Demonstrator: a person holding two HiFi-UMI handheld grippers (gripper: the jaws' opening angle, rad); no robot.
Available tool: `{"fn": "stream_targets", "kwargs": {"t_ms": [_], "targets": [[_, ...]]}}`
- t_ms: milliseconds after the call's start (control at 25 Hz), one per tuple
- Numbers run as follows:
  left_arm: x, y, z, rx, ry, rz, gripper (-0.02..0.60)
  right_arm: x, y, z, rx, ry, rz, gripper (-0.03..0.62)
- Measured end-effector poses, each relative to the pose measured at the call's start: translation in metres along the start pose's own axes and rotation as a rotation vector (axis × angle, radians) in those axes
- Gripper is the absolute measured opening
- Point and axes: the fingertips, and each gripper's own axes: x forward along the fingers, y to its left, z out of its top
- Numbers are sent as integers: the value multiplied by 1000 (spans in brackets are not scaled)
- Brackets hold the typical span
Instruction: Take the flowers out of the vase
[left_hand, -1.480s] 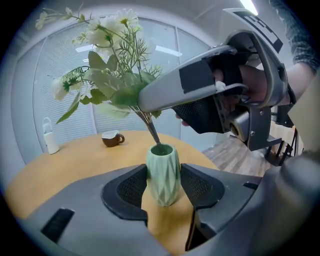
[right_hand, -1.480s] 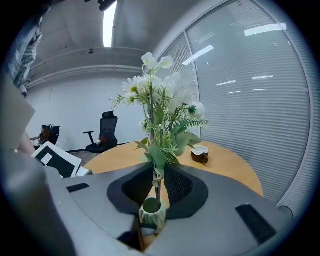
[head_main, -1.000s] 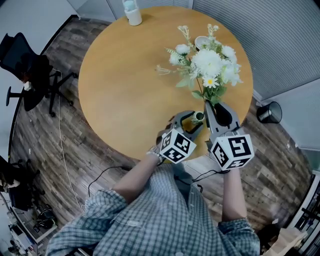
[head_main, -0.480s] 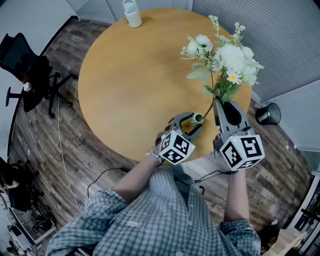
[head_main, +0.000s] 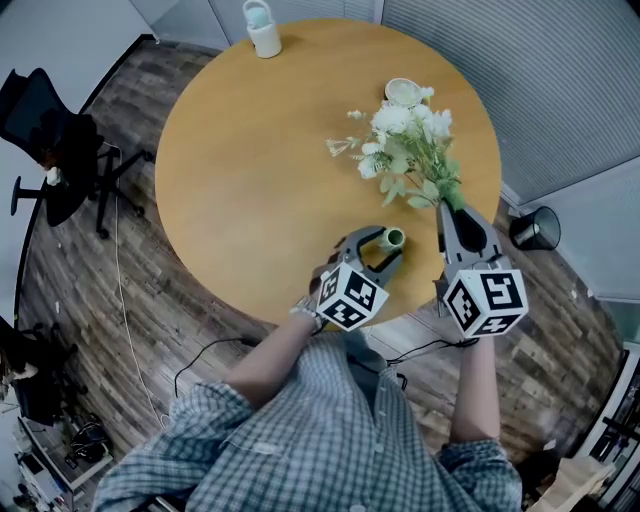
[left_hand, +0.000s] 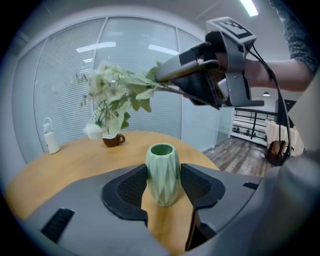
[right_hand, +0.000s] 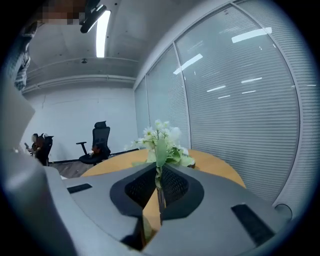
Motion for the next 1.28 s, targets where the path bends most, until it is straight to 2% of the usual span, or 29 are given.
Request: {"fn": "stream_targets", "kwargs": {"t_ms": [240,640,1040,1280], "targets": [[0,-4,-5,2,-2,2,222,11,-2,-75,34,131,-2,17],[-2,-3,-4,-4,-7,12,222,30,-10,-130,24,224,-22,17],[0,-5,-5,-5,-7,6,222,43,-13,-173,-144,361,-28,17],[-2,-1,-5,1,-9,-2,222,48,-13,-190,-212,423,-82,18]]}}
